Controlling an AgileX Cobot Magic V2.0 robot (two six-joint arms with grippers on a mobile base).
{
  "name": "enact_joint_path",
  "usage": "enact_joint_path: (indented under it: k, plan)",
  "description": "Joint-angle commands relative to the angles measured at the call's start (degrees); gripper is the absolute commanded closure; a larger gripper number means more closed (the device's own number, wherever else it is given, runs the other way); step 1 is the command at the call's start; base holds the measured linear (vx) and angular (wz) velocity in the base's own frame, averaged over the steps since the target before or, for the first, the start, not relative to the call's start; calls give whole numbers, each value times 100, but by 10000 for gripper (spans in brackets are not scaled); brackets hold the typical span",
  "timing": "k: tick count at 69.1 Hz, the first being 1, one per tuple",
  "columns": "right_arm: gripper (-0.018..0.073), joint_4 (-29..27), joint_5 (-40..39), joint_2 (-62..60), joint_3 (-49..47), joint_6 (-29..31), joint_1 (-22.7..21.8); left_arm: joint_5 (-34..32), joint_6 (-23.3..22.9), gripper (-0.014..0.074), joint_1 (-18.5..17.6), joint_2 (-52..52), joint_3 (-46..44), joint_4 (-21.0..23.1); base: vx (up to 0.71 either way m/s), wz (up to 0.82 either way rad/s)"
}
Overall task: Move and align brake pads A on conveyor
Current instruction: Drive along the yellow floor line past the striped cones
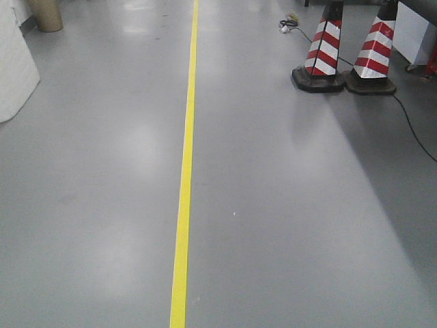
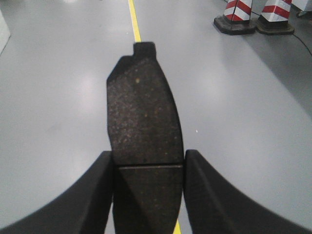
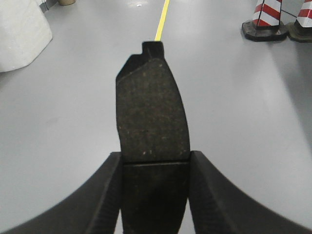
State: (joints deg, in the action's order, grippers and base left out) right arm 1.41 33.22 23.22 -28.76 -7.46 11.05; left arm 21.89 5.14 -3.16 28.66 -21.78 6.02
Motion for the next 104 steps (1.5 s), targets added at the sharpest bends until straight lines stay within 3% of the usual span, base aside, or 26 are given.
enact_joint_path:
  k: [1, 104]
  plan:
    - [566, 47, -540, 32, -172, 29, -18, -541, -13, 603, -23, 35, -170, 61, 76, -6]
    - [566, 47, -497, 32, -172, 29, -18, -538, -13, 603, -23, 35, -170, 61, 79, -5]
